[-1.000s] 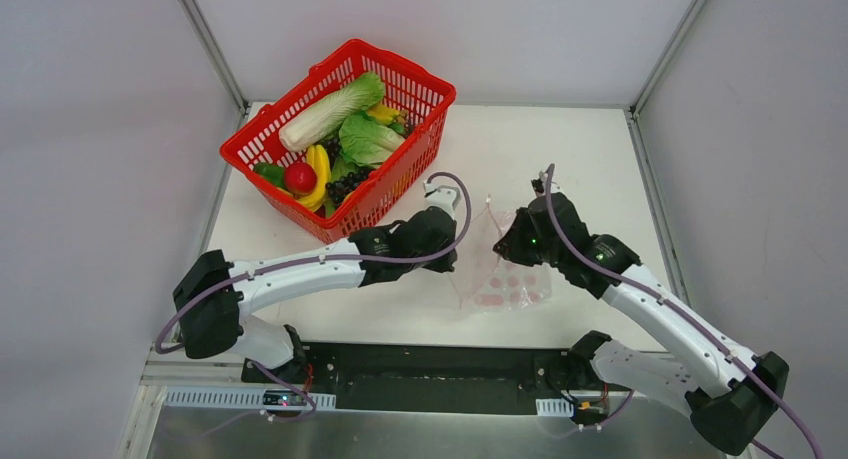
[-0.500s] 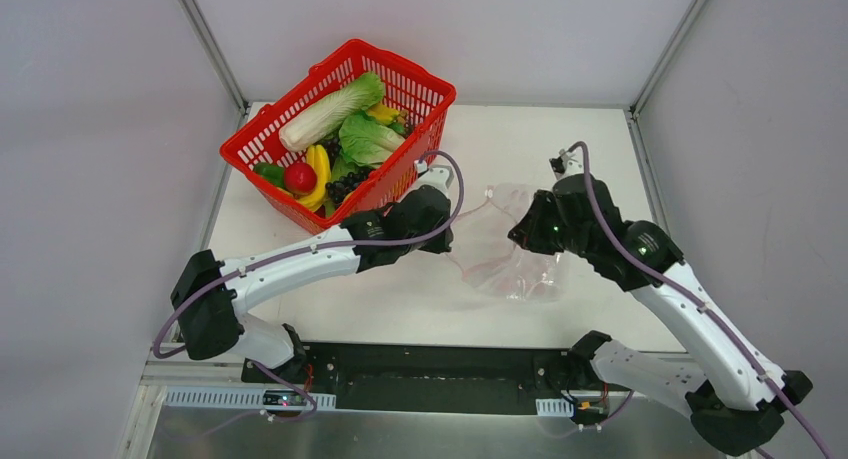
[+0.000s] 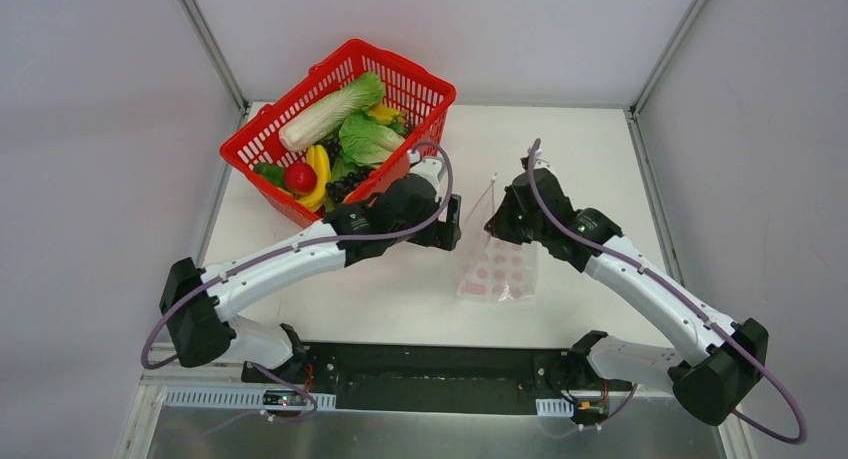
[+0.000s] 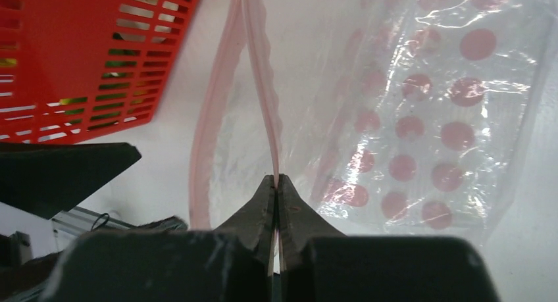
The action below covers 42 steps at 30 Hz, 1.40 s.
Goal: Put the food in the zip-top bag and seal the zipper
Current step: Open the zipper of the food storage bag at the center of the board, then pick up the fake vegetable from the bin.
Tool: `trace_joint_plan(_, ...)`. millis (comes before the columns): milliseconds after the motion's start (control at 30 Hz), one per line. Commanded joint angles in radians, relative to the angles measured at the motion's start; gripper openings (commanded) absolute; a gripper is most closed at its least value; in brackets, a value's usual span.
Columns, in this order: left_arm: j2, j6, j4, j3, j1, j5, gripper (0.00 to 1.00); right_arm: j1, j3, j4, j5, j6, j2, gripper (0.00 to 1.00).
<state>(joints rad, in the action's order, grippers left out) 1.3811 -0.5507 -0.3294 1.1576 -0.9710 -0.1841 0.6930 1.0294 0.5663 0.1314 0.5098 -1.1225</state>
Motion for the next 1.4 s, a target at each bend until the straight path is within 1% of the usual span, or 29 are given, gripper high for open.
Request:
trace_joint_plan(0, -0.139, 0.092, -0.055, 0.076, 0.016, -0.003, 0.88, -0.009, -0.017, -0.159, -0.045, 0.048, -0.009, 0.00)
trace_joint_plan(100, -0.204, 0.145, -0.088, 0.100, 0.044, -0.005, 0.99, -0.010, -0.033, -0.188, -0.050, 0.047, -0.010, 0.00)
trace_joint_plan(167, -0.236, 0.189, -0.125, 0.133, 0.091, 0.018, 0.99, -0.010, -0.036, -0.192, -0.056, 0.039, -0.013, 0.00)
trace_joint_plan(267, -0.266, 0.276, -0.204, 0.205, 0.199, -0.001, 0.99, -0.010, -0.038, -0.194, -0.067, 0.033, -0.013, 0.00)
trace_joint_plan(333, -0.261, 0.335, -0.265, 0.267, 0.293, 0.023, 0.99, -0.010, -0.047, -0.204, -0.074, 0.030, -0.009, 0.00)
trace_joint_plan(400, -0.225, 0.389, -0.349, 0.354, 0.400, 0.068, 0.99, -0.010, -0.052, -0.215, -0.087, 0.030, -0.003, 0.00)
trace_joint_plan(467, -0.171, 0.438, -0.430, 0.446, 0.492, 0.070, 0.99, -0.010, -0.056, -0.225, -0.109, 0.030, -0.001, 0.00)
trace_joint_plan(500, -0.148, 0.460, -0.442, 0.470, 0.539, 0.088, 0.99, -0.009, -0.059, -0.226, -0.116, 0.030, 0.001, 0.00)
trace_joint_plan(567, -0.102, 0.490, -0.430, 0.492, 0.648, 0.166, 0.99, -0.010, -0.066, -0.230, -0.122, 0.030, 0.003, 0.00)
trace_joint_plan(667, 0.014, 0.509, -0.421, 0.534, 0.783, 0.289, 0.99, -0.010, -0.071, -0.233, -0.124, 0.025, 0.003, 0.00)
trace_joint_plan(767, 0.134, 0.508, -0.445, 0.584, 0.864, 0.302, 0.99, -0.010, -0.069, -0.232, -0.155, 0.018, 0.000, 0.00)
trace_joint_plan(800, 0.166, 0.500, -0.450, 0.595, 0.891, 0.308, 0.96, -0.010, -0.069, -0.232, -0.156, 0.018, 0.001, 0.00)
trace_joint_plan(900, 0.205, 0.430, -0.349, 0.540, 0.942, 0.299, 0.96, -0.010, -0.069, -0.235, -0.164, 0.018, -0.001, 0.00)
trace_joint_plan(1033, 0.244, 0.352, -0.270, 0.518, 0.998, 0.304, 0.96, -0.010, -0.072, -0.235, -0.177, 0.018, -0.006, 0.00)
trace_joint_plan(1200, 0.250, 0.281, -0.147, 0.443, 1.003, 0.209, 0.97, -0.010, -0.077, -0.237, -0.170, 0.019, -0.014, 0.00)
trace_joint_plan(1300, 0.239, 0.236, -0.039, 0.372, 1.008, 0.142, 0.99, -0.010, -0.078, -0.237, -0.175, 0.022, -0.017, 0.00)
trace_joint_plan(1367, 0.268, 0.201, -0.007, 0.374, 1.019, 0.159, 0.99, -0.010, -0.079, -0.237, -0.176, 0.022, -0.017, 0.00)
